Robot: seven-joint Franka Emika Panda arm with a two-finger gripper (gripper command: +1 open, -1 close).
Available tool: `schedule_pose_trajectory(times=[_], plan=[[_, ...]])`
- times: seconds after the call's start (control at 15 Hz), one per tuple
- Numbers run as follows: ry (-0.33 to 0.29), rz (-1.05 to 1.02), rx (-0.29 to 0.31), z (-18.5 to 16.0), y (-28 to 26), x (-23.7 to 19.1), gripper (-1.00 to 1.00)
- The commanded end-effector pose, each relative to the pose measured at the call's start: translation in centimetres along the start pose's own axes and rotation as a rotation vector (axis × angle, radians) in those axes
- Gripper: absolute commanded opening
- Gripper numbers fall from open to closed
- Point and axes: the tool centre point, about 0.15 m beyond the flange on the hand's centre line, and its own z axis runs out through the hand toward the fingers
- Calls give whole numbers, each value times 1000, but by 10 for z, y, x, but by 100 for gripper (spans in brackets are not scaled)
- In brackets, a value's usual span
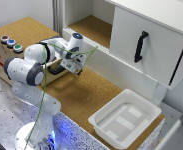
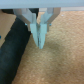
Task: Grasp the drawer handle, then close it
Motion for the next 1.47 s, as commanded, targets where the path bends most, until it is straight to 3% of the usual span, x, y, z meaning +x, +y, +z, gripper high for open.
schedule_pose_trajectory(times=[0.0,0.2,0.6,1.0,1.2,1.4], plan=[[-91,-58,-21,14,-57,29,-100],[-75,-52,-15,13,-76,35,-100],[17,-76,-23,3,-127,47,-100],[-13,-153,48,37,-172,51,-100],[15,-149,-17,26,-170,40,-100],[16,-14,-40,4,-129,23,-100]])
